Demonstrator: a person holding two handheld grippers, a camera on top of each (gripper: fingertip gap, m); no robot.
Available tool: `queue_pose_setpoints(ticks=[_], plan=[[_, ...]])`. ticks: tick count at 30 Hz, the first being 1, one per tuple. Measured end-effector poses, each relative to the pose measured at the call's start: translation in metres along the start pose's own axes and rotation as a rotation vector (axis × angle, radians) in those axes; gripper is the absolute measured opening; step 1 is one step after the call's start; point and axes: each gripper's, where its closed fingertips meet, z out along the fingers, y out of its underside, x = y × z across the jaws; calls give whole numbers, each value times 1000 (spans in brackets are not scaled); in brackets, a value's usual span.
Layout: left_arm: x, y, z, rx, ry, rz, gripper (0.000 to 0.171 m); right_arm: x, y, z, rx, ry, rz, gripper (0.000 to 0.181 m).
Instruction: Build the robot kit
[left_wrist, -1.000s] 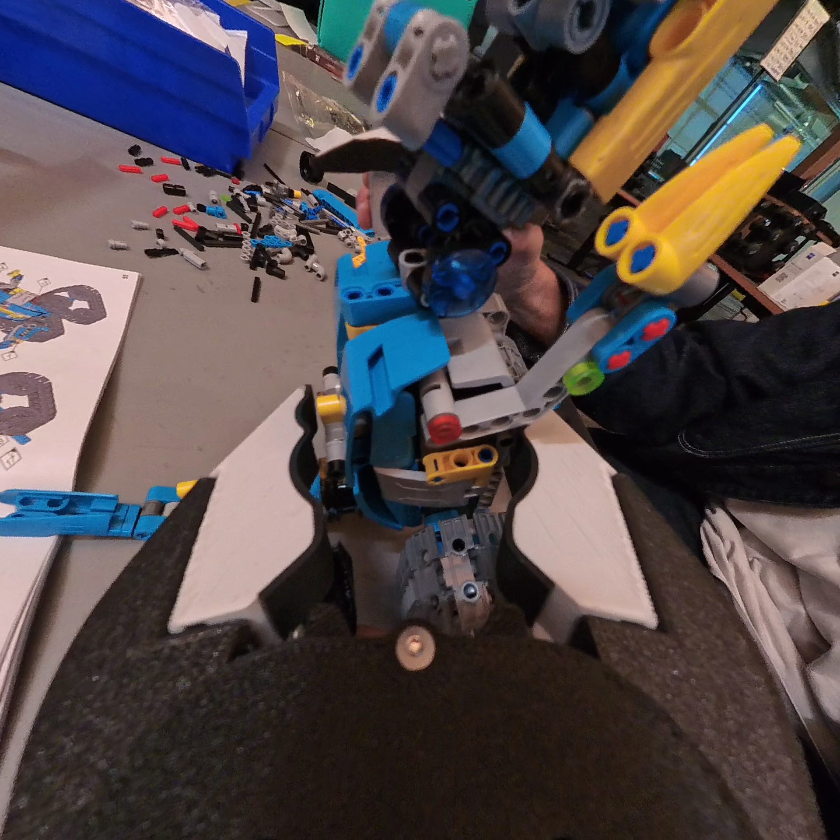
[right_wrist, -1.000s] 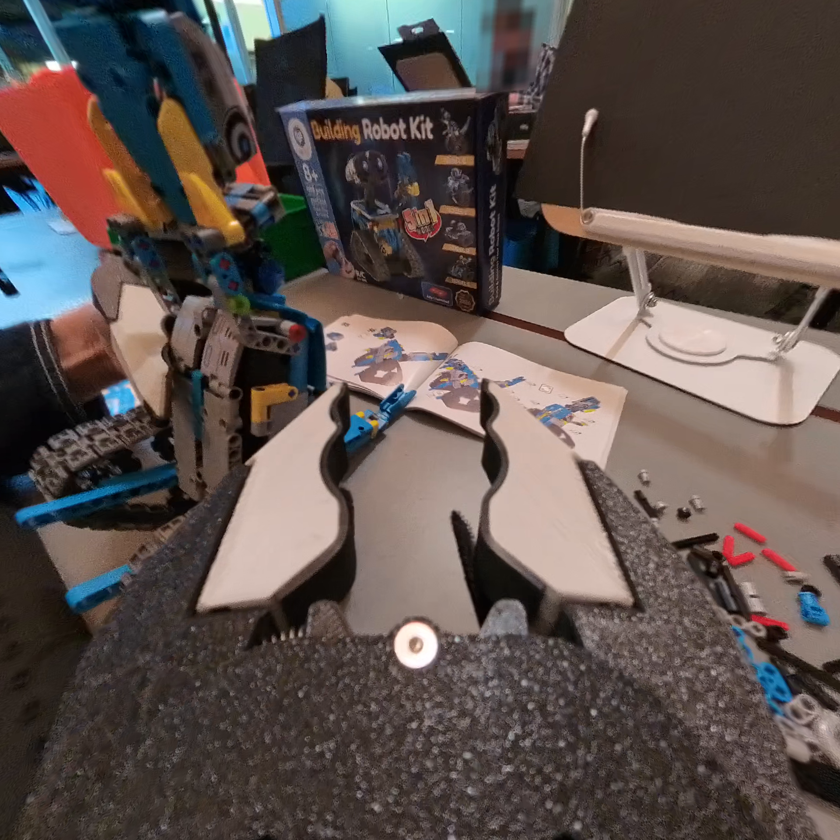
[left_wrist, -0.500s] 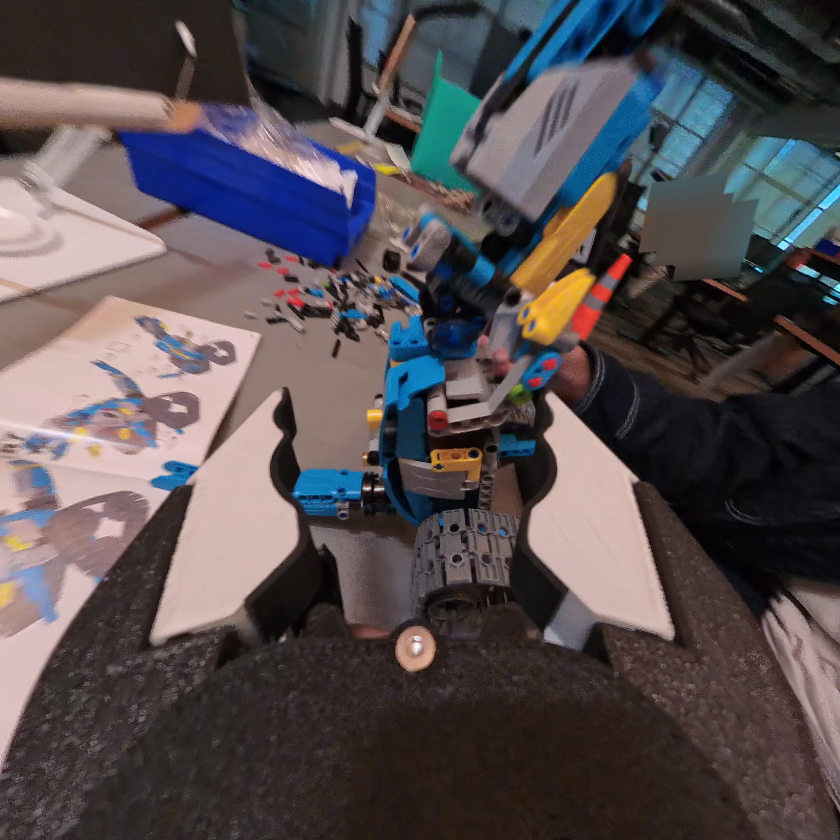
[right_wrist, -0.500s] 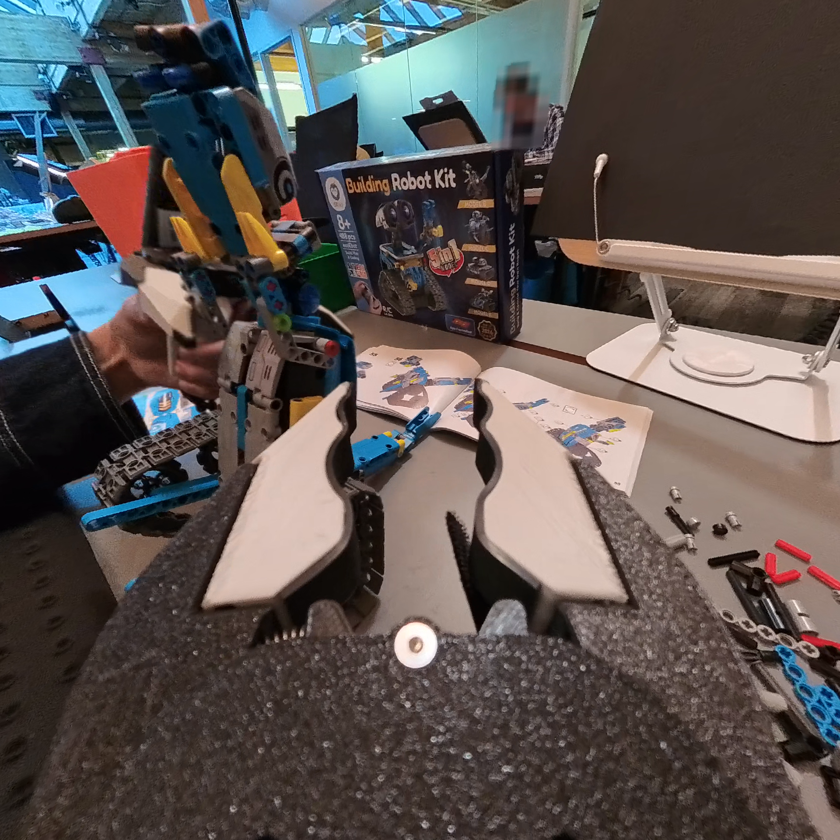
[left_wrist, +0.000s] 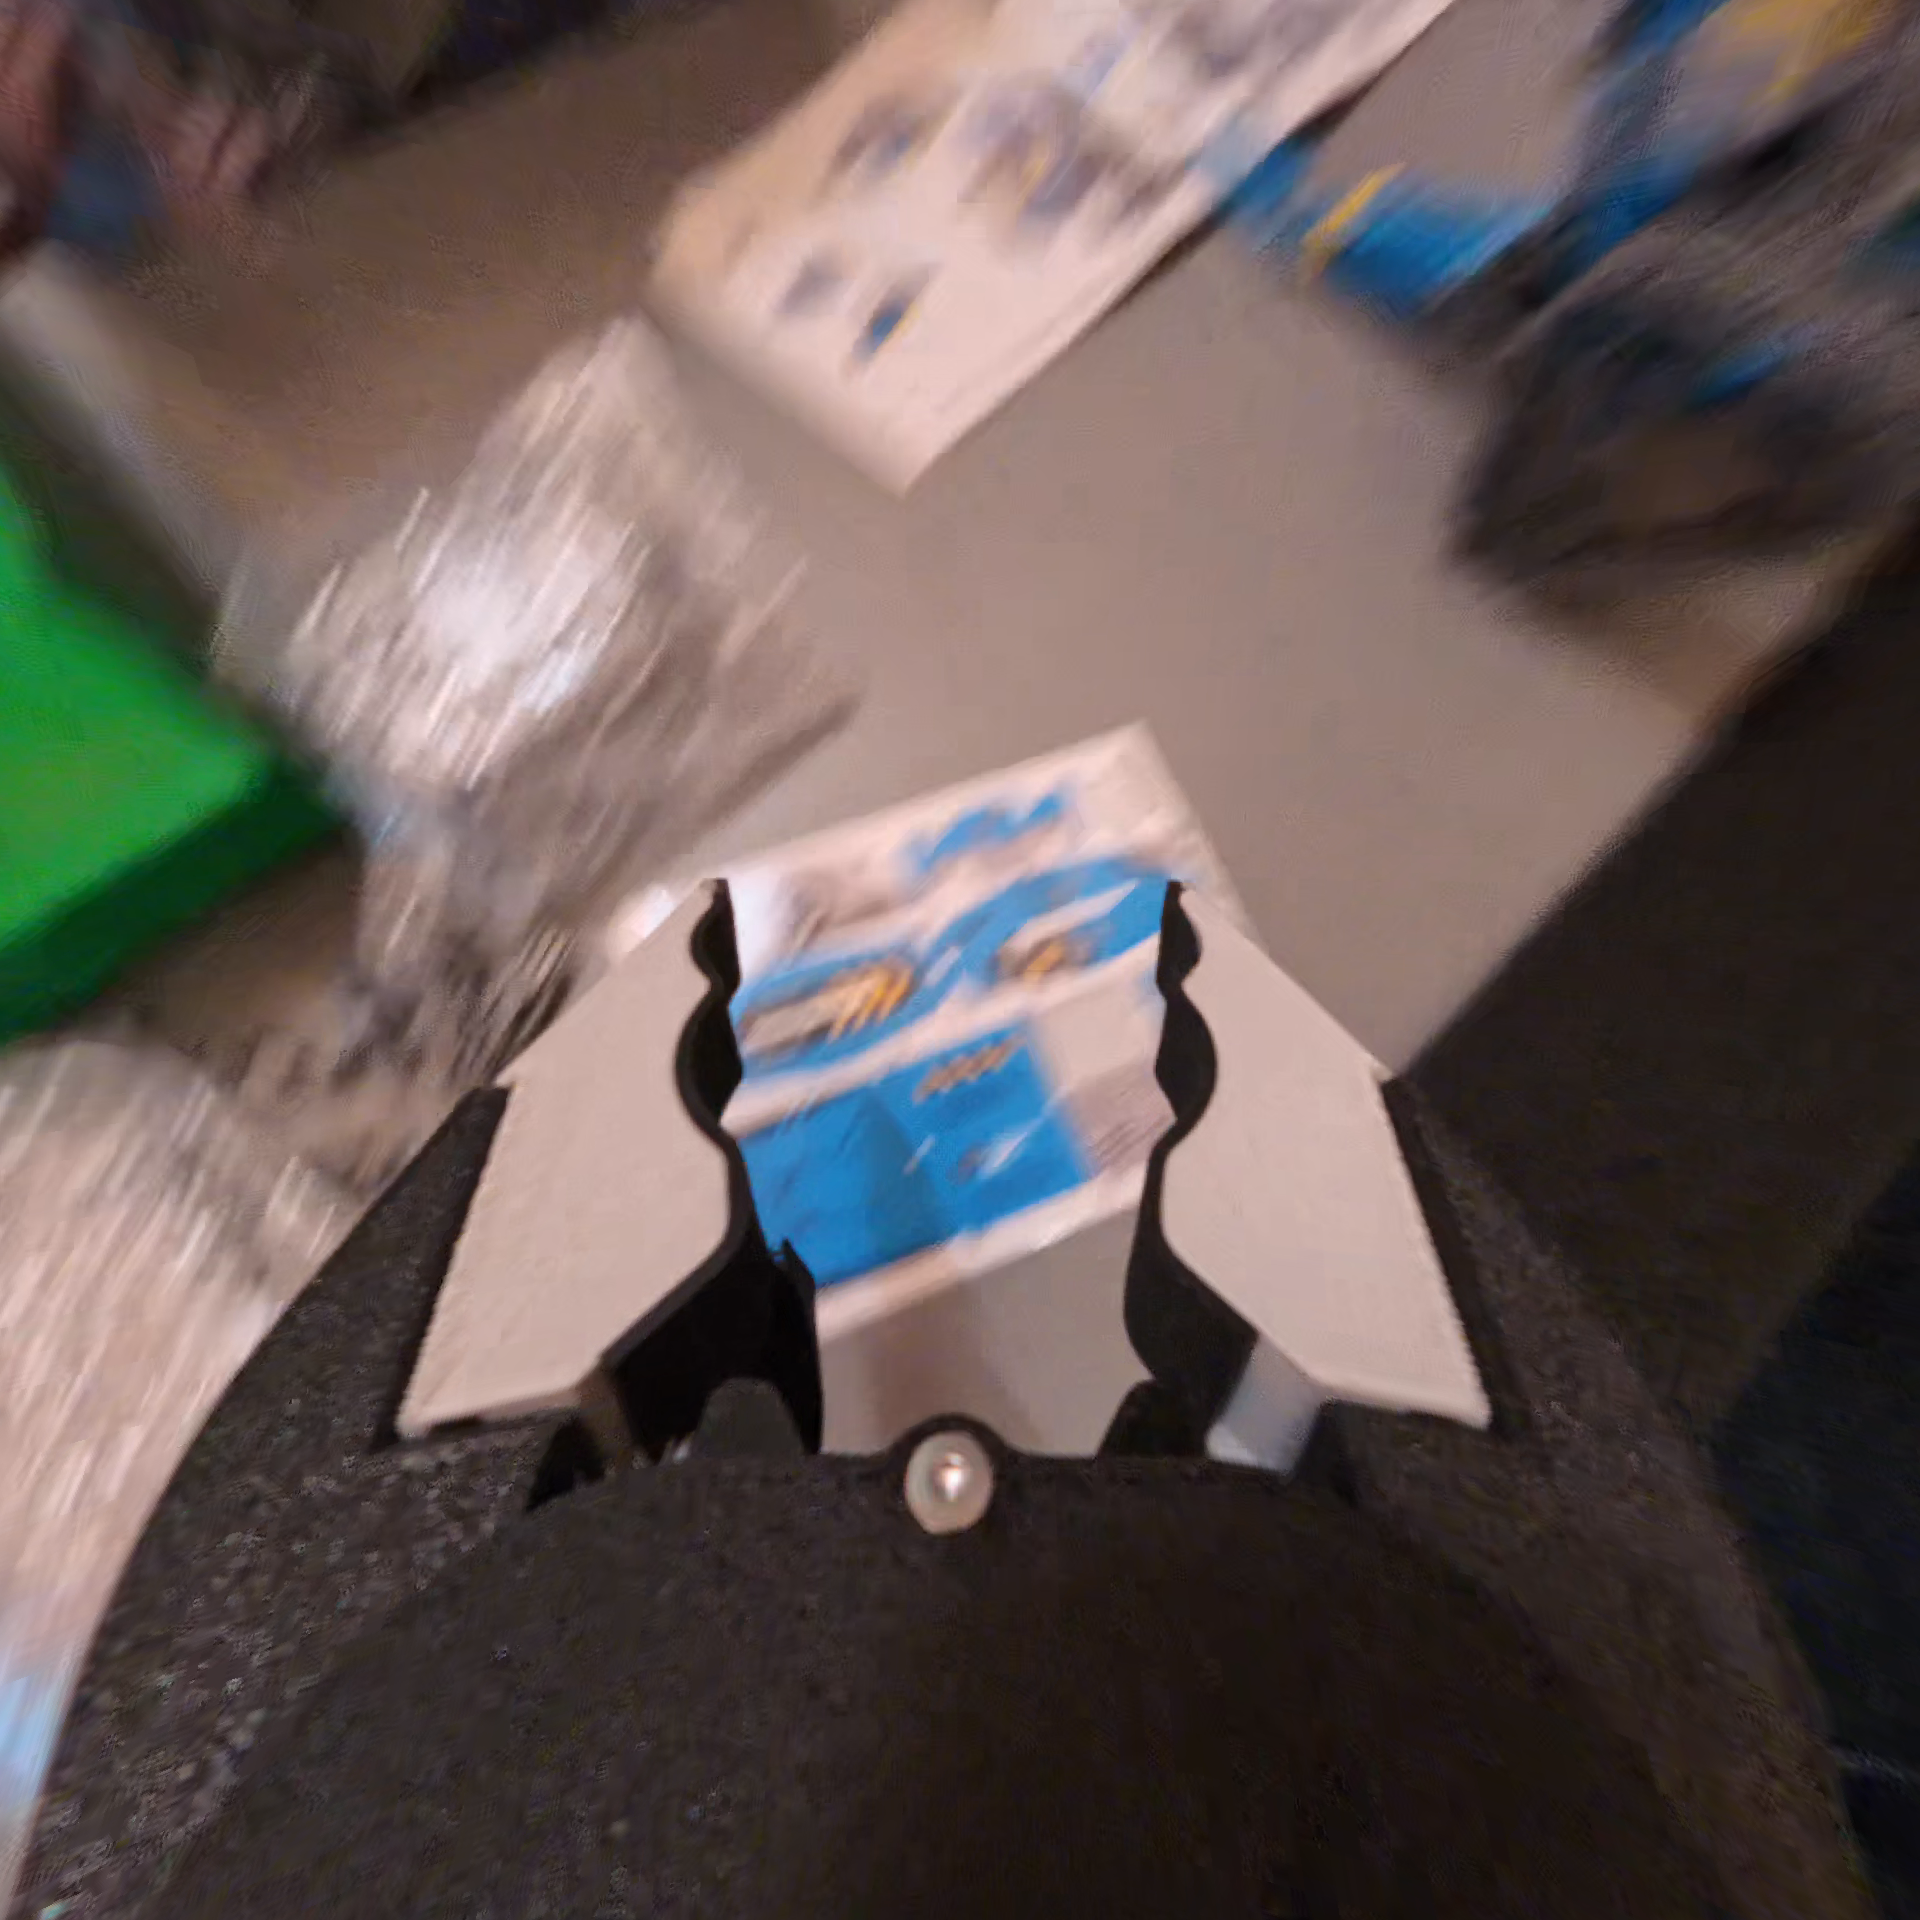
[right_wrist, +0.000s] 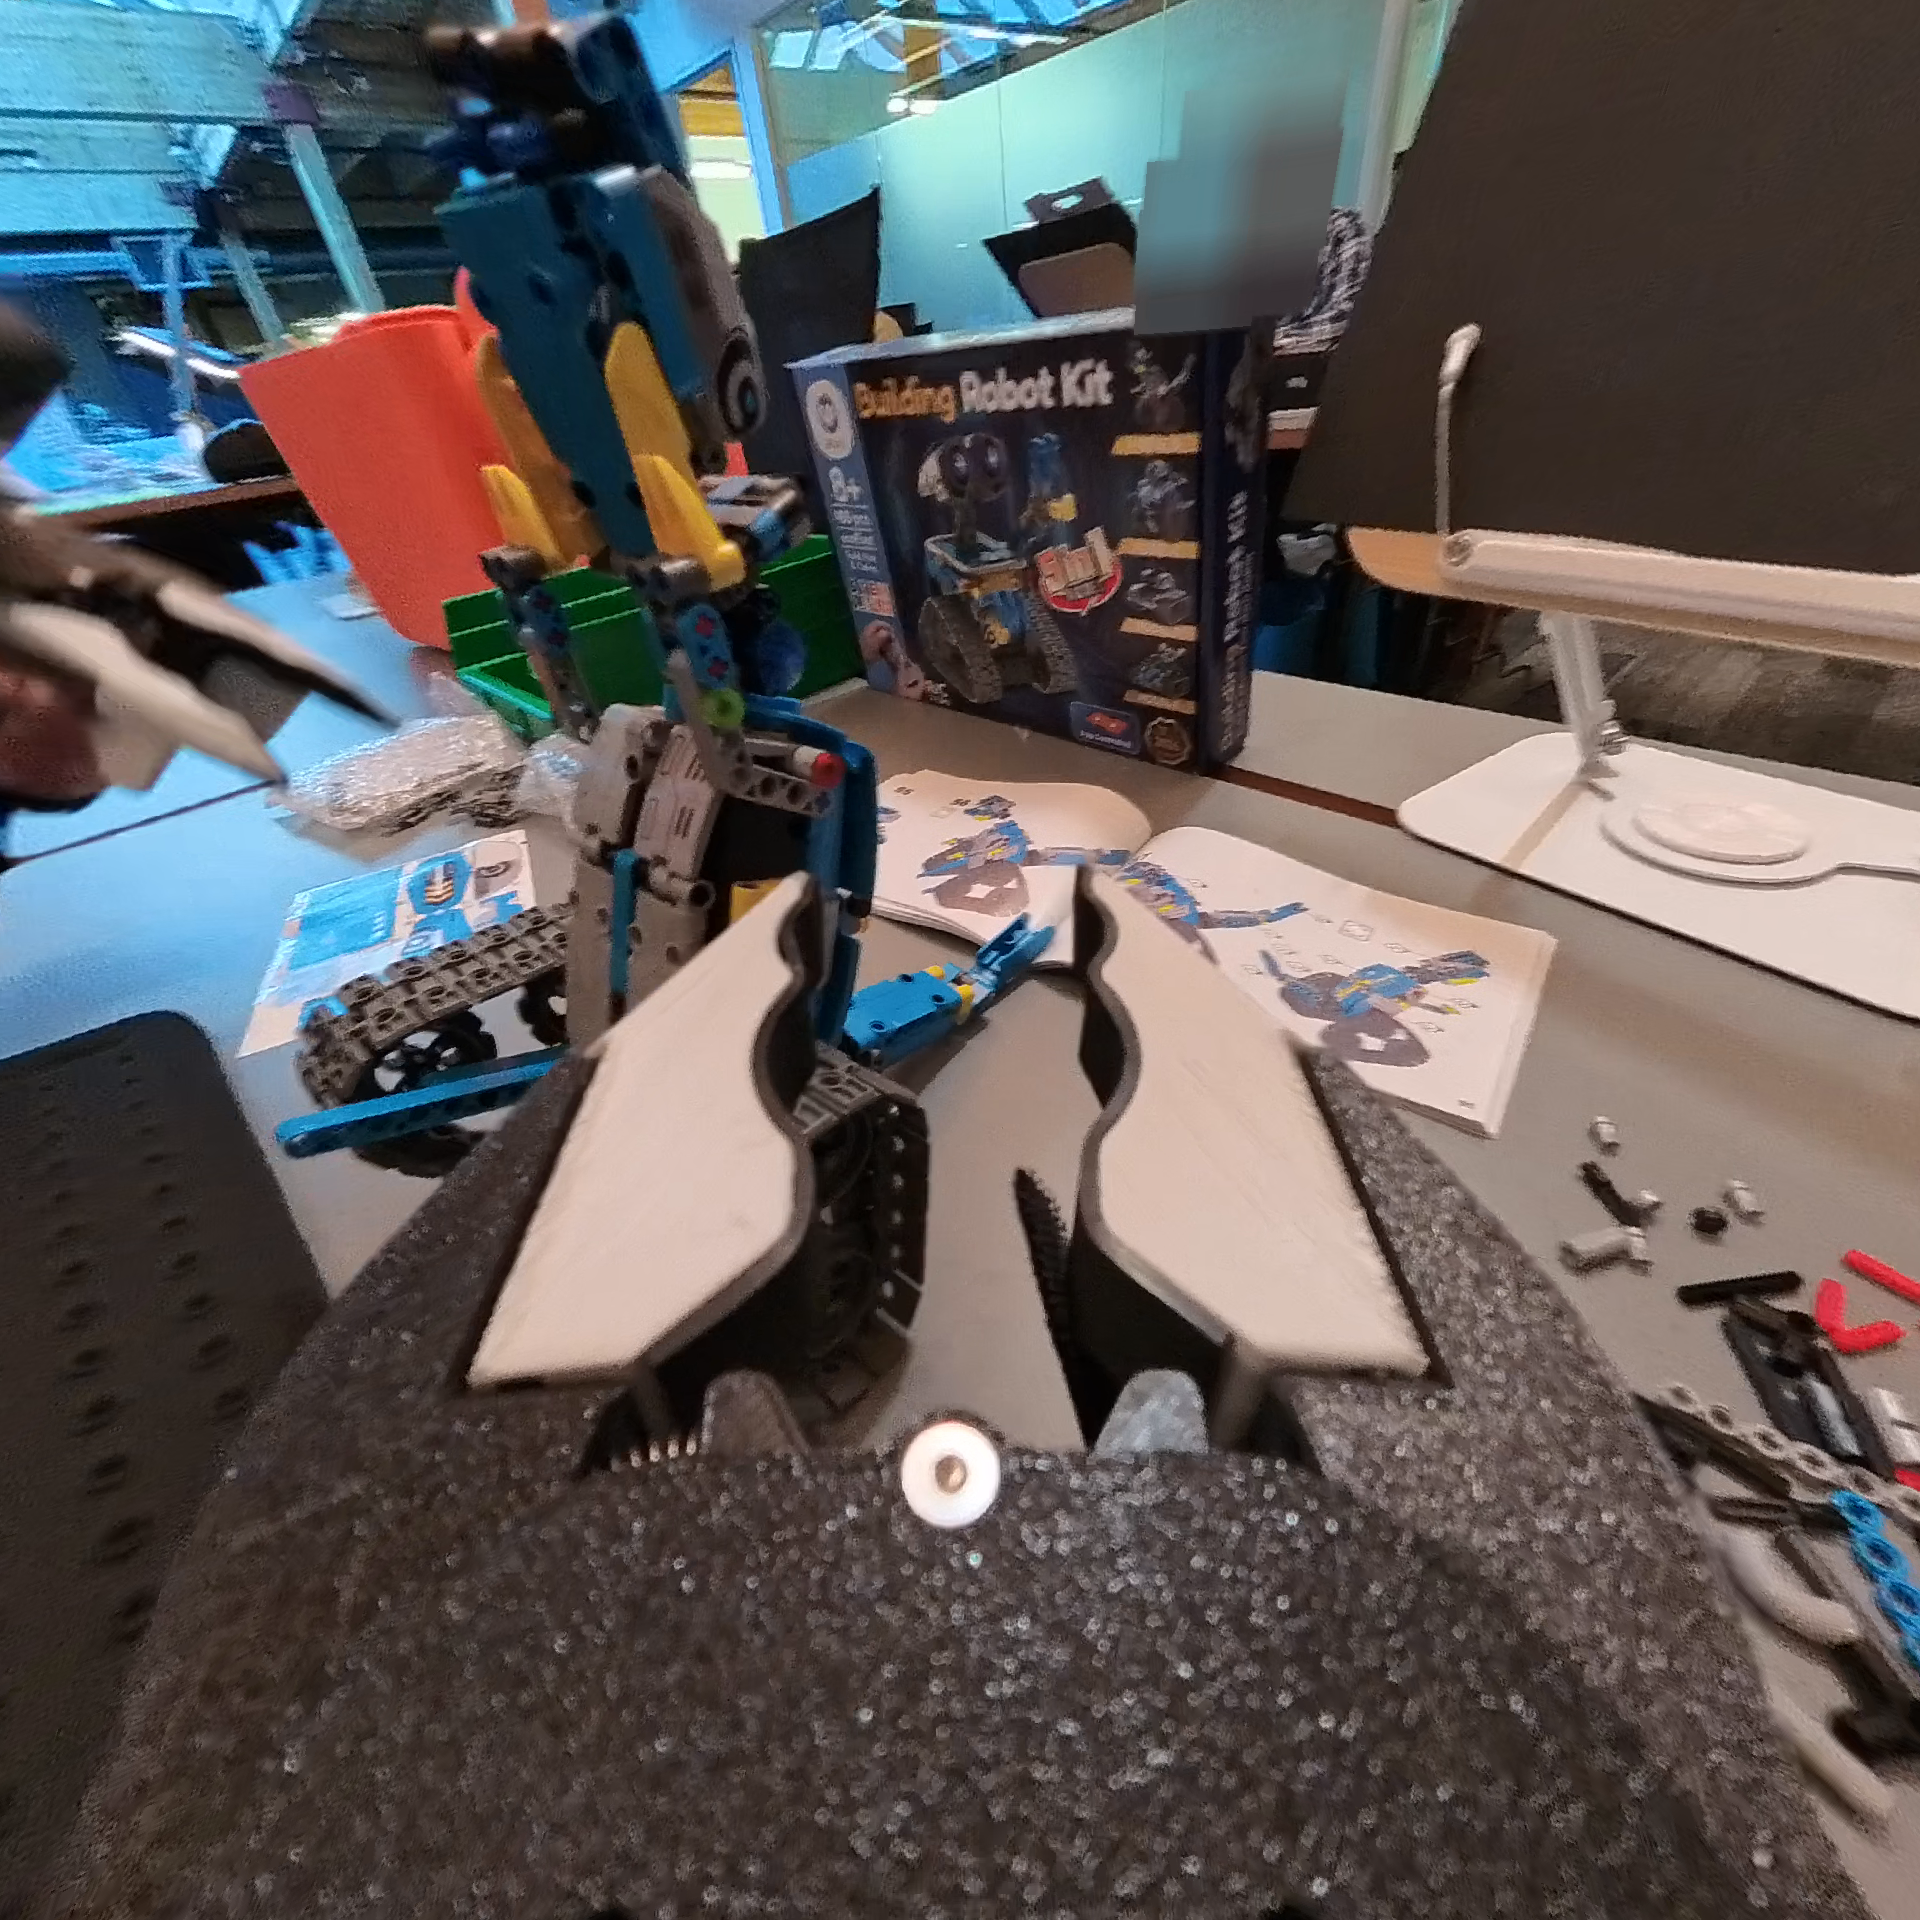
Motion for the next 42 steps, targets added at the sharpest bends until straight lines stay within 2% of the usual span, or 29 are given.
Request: queue_pose_setpoints(ticks=[1,3,4,6,9,11,12,14,16,18,21,26,27,30,32,35,37,38,39,42], plan=[[-22,34,-1,-80,-100,-34,83,5,-5,-4,20,38,-9,44],[-41,85,-5,-154,-166,-154,82,8,-18,-19,54,115,-36,40],[-41,100,-7,-144,-151,-206,82,-4,-26,-27,67,122,-59,39],[-38,115,-11,-95,-120,-260,80,-53,-41,-31,61,40,-103,38],[-33,107,-13,-12,-108,-225,78,-160,-36,-7,-56,-184,-123,40],[-19,89,-12,32,-77,-133,75,-234,-8,24,-186,-335,-96,43],[-13,84,-12,25,-64,-62,68,-265,11,43,-254,-384,-102,45],[-8,80,-11,-9,-51,68,65,-298,48,88,-384,-390,-181,43],[-2,85,-5,-52,34,130,65,-317,77,131,-485,-401,-281,41],[-5,89,-1,-72,101,123,65,-326,102,167,-595,-440,-326,43],[-4,94,-9,-42,149,56,65,-332,133,192,-722,-535,-362,41],[33,103,-48,134,194,-123,62,-326,159,198,-830,-579,-395,40],[42,110,-56,145,193,-134,62,-331,158,198,-815,-608,-370,34],[58,135,-80,169,137,-218,62,-355,160,195,-817,-706,-332,33],[65,151,-99,219,117,-366,61,-371,162,197,-825,-751,-356,29],[79,176,-121,296,134,-620,60,-397,165,209,-831,-783,-403,10],[82,191,-128,342,136,-733,62,-424,168,208,-850,-866,-427,13],[76,201,-128,348,98,-785,62,-443,169,199,-865,-958,-419,26],[70,209,-128,354,77,-835,64,-458,171,195,-871,-1005,-425,29],[70,227,-122,308,127,-972,71,-473,174,194,-852,-993,-535,32]])
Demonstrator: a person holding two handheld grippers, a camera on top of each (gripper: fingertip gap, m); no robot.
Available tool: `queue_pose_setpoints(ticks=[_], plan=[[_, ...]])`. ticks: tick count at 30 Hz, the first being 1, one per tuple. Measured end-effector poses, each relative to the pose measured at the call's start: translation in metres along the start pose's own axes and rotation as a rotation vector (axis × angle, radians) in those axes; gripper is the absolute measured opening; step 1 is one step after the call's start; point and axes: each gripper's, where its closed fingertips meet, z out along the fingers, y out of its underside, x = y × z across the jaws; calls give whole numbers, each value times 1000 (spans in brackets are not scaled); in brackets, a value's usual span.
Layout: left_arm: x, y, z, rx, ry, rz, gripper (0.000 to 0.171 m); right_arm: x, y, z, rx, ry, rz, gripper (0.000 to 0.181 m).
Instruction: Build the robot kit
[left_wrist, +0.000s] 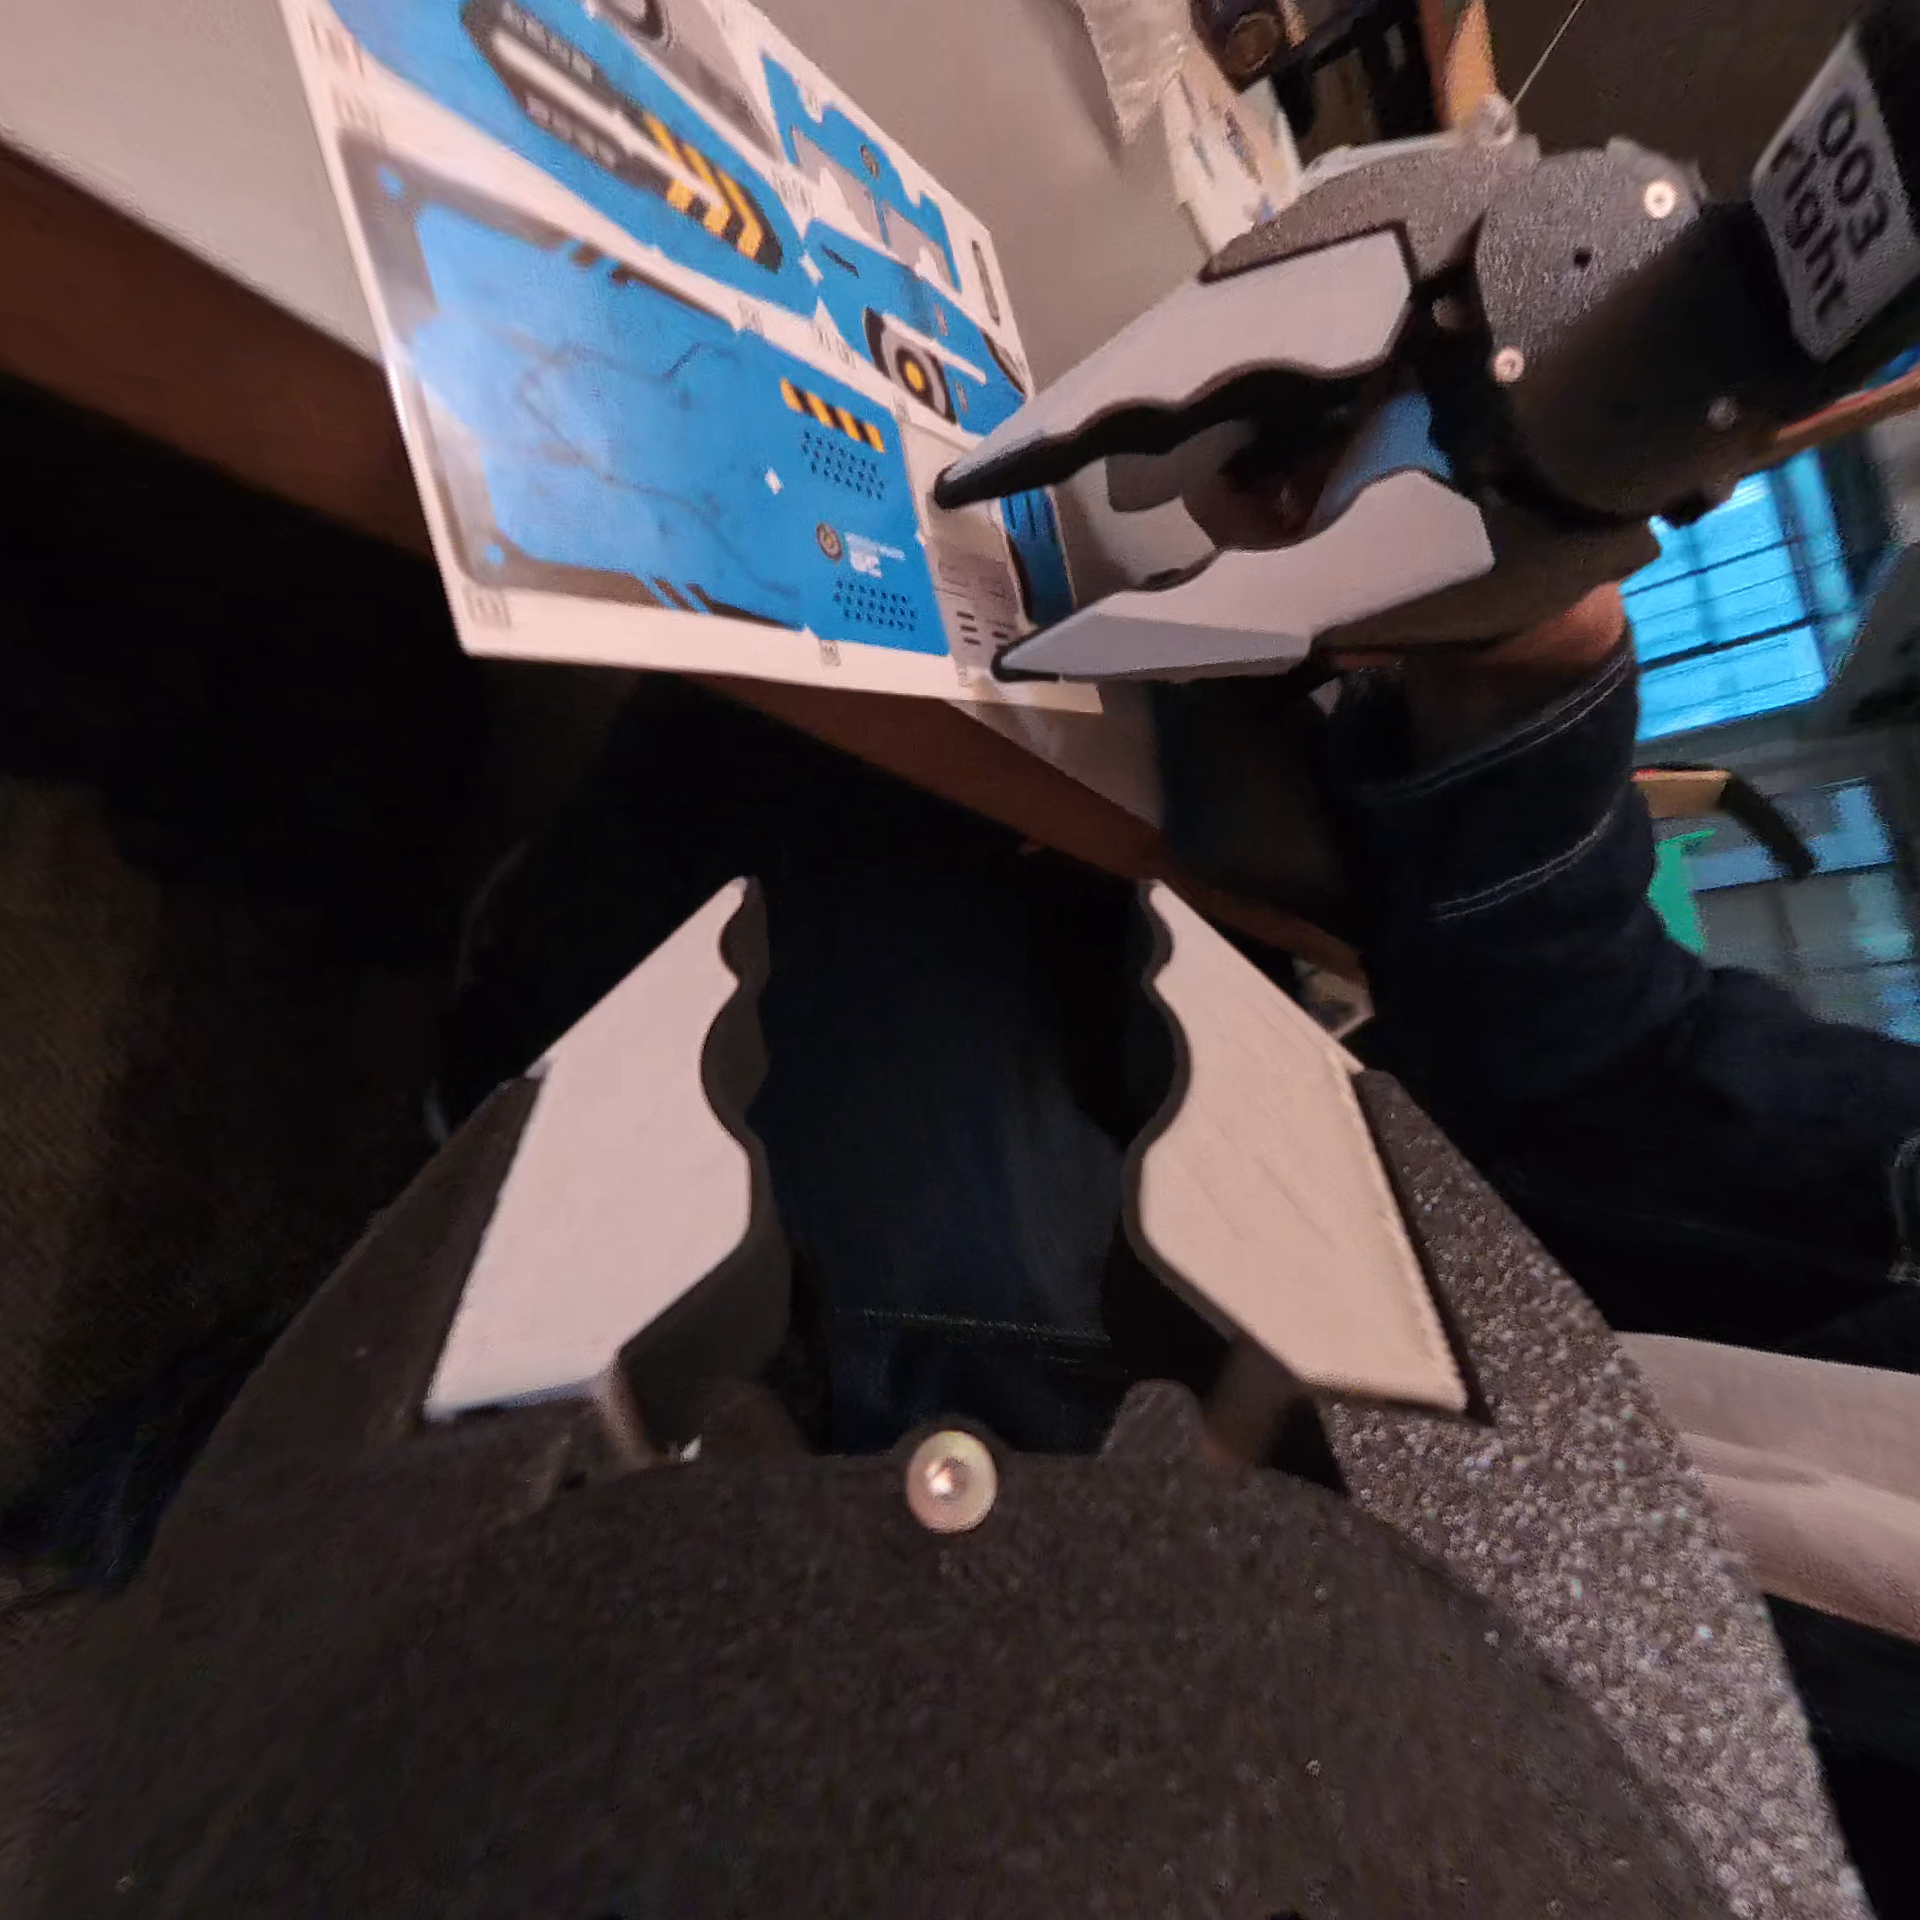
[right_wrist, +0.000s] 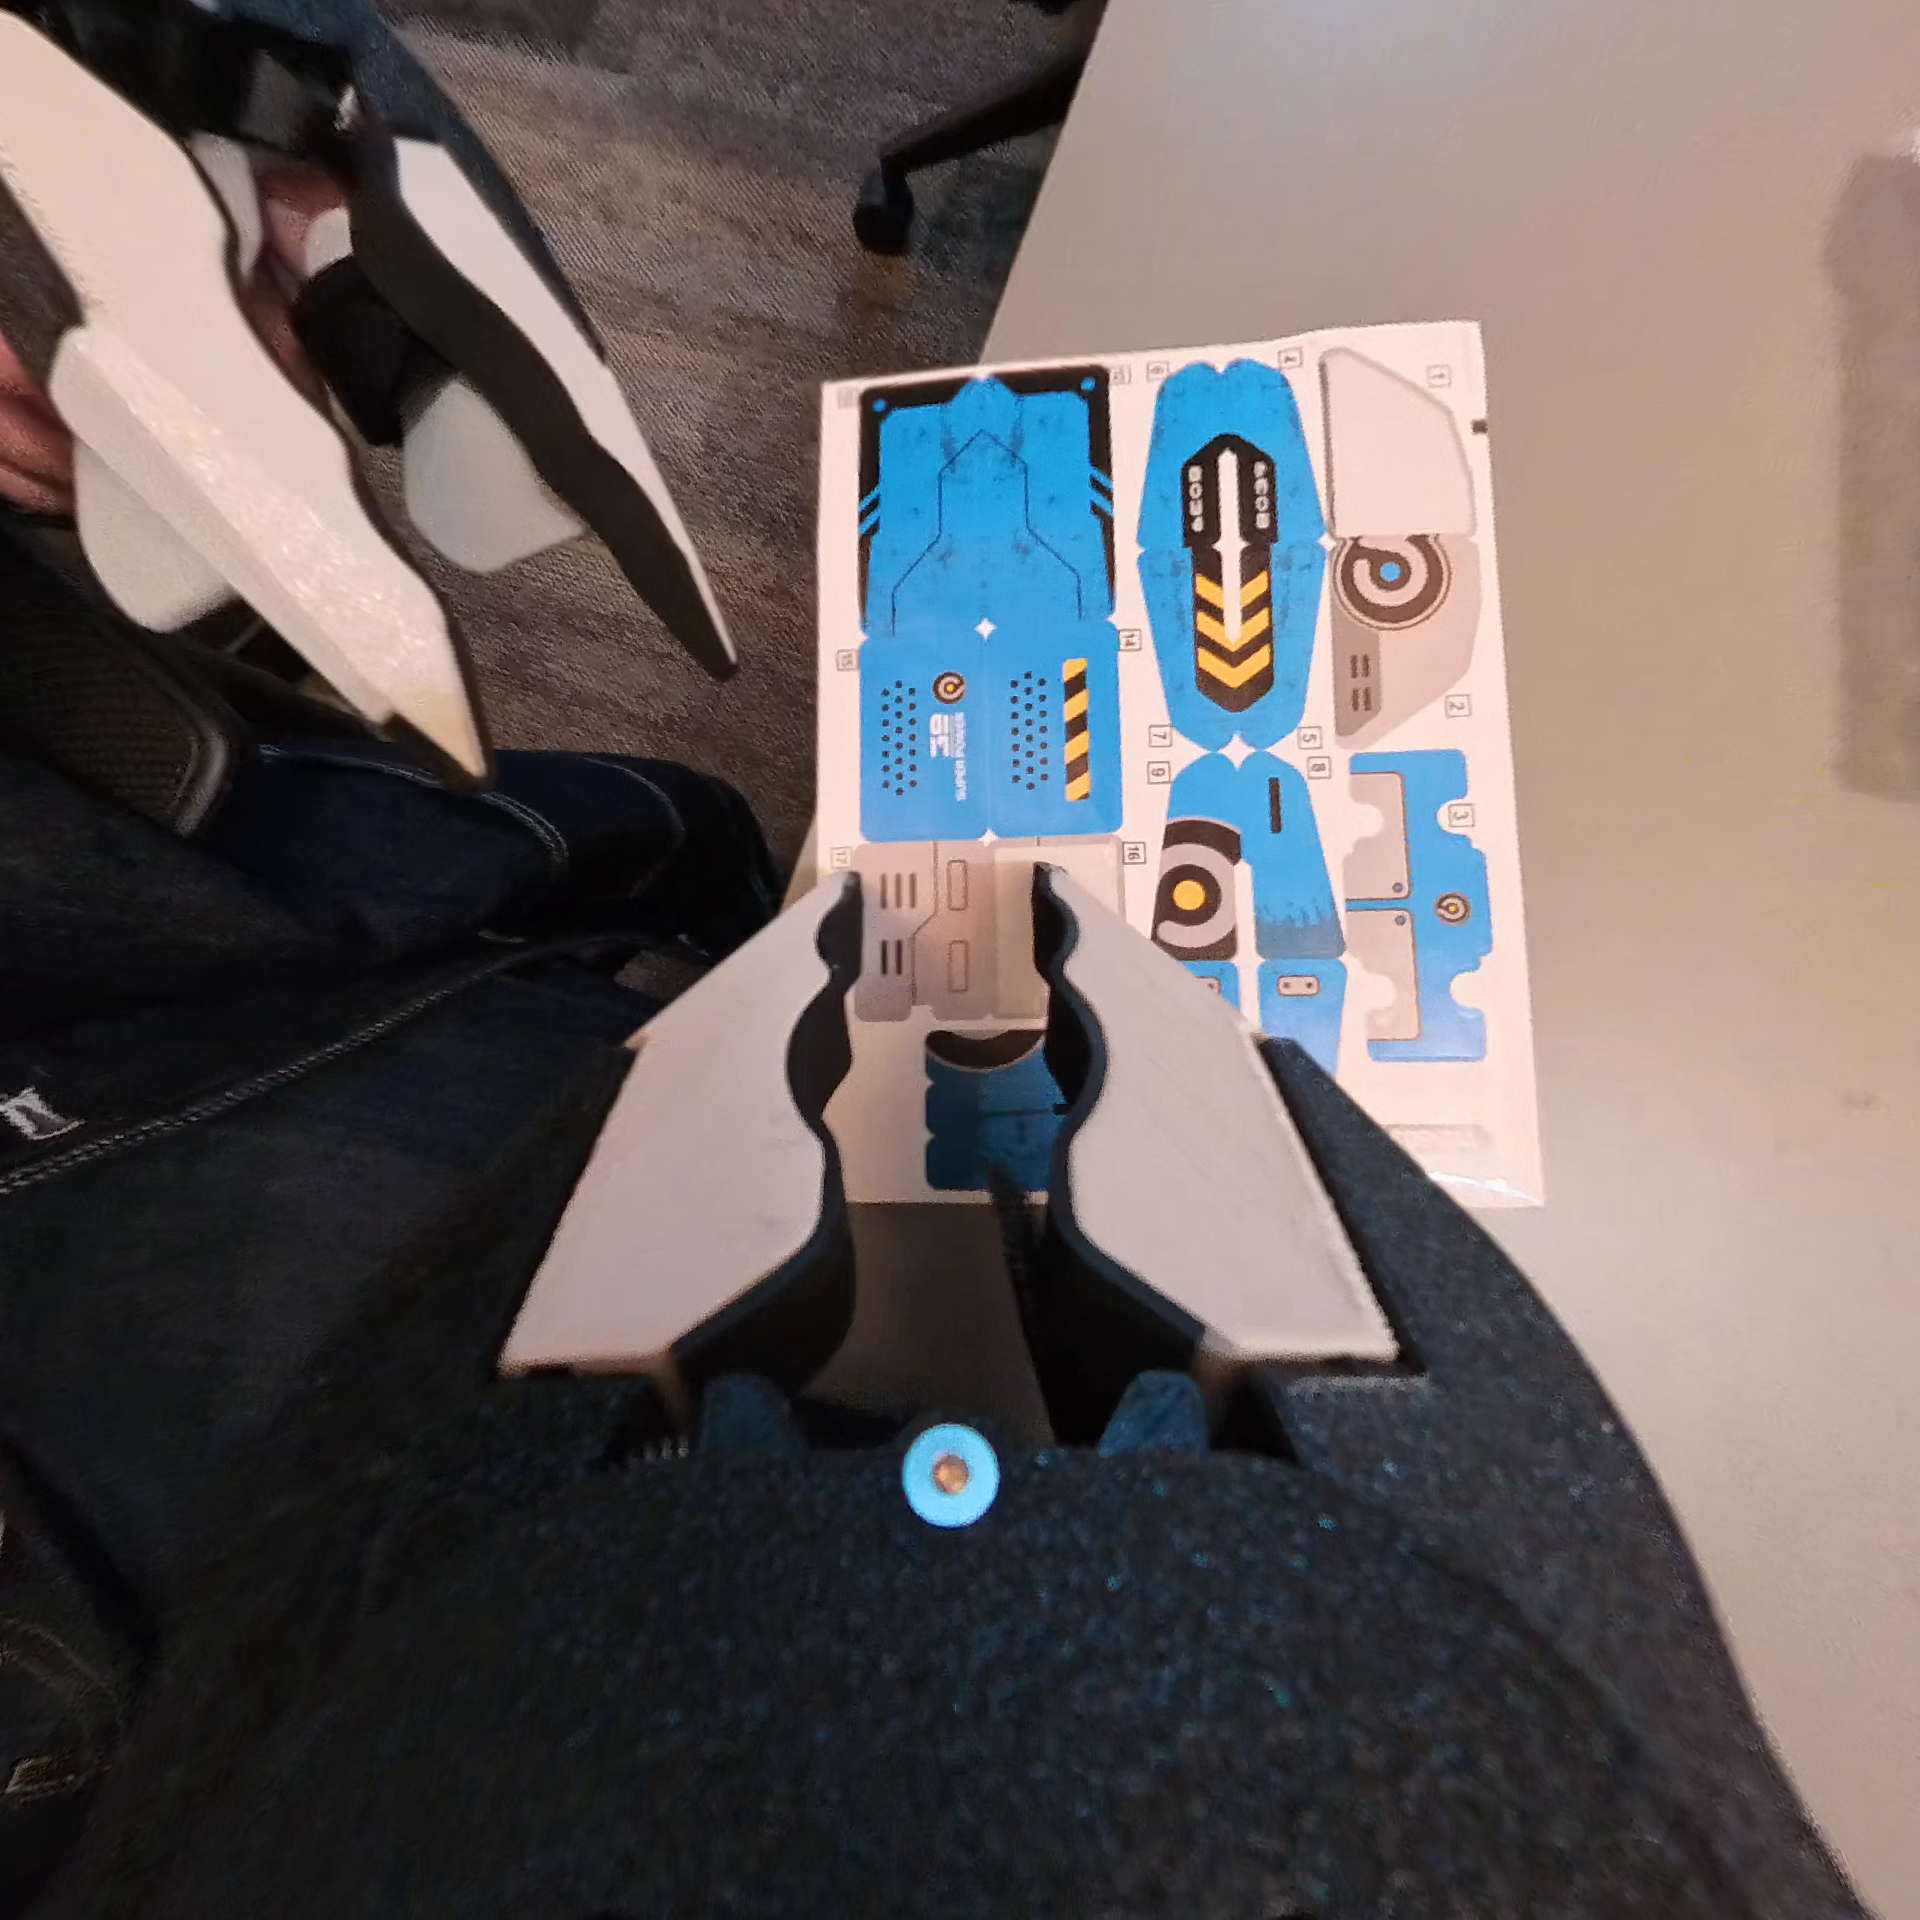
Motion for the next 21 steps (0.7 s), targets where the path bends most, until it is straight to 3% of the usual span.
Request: queue_pose_setpoints(ticks=[5,7,11,14,15,18,21], plan=[[5,-19,15,164,158,-191,66,-3,3,-18,9,-2,22,32],[5,-30,19,214,198,-239,61,-16,13,-15,-28,-87,77,33],[-2,-31,22,243,152,-231,41,-47,11,-2,-49,-127,44,30],[-4,-28,14,268,147,-250,7,-61,10,9,-67,-130,8,31],[-3,-28,9,283,148,-244,5,-60,9,8,-67,-111,-3,31],[13,-38,-8,321,158,-130,0,-59,-4,-10,58,-104,45,31],[43,-43,-14,255,200,47,0,-61,-24,-48,278,-75,83,31]])
